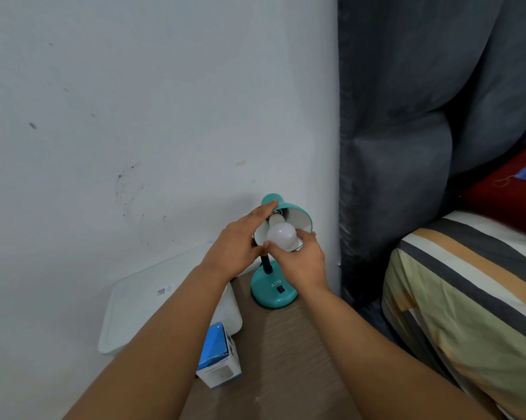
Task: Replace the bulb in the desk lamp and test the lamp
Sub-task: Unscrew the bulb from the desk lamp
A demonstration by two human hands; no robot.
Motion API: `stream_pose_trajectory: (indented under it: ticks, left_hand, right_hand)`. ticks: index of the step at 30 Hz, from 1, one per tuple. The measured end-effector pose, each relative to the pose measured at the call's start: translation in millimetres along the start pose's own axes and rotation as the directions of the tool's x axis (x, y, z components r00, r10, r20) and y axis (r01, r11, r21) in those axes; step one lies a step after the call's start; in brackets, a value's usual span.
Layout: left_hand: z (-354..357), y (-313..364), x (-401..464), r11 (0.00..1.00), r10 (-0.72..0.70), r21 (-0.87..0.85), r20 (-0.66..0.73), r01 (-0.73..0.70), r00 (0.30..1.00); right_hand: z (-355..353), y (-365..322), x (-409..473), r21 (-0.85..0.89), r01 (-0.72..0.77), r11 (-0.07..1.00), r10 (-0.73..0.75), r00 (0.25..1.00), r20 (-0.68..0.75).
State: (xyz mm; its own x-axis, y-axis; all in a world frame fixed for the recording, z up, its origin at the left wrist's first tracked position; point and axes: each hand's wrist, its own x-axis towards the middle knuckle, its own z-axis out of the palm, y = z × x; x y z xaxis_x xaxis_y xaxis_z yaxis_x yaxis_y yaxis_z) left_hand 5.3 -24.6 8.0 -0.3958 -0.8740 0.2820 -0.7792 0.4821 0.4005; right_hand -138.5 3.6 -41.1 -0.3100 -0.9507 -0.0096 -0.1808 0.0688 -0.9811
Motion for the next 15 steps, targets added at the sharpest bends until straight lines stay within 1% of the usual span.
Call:
stream_pose_trajectory:
  ticks: [3, 10, 15]
  left_hand:
    - [-0.2, 2.2, 1.0, 1.0, -0.017, -0.003, 0.006, 0.017, 1.0]
    - [-3.3, 5.7, -2.4, 0.999, -0.032, -0.022, 0.02, 0.033, 0.999]
    - [-3.4, 5.7, -2.1, 1.0, -0.026, 0.009, 0.01, 0.025, 1.0]
  right_hand:
    - [-3.9, -3.7, 1.4, -0.002, -0.02, 1.0, 0.02, 0.999, 0.033]
    - [-6.9, 0.2, -3.1, 0.035, 0.033, 0.999, -0.033, 0.999, 0.003]
    - [-6.3, 2.4, -1.2, 0.061, 0.045, 0.997, -0.043, 0.999, -0.033]
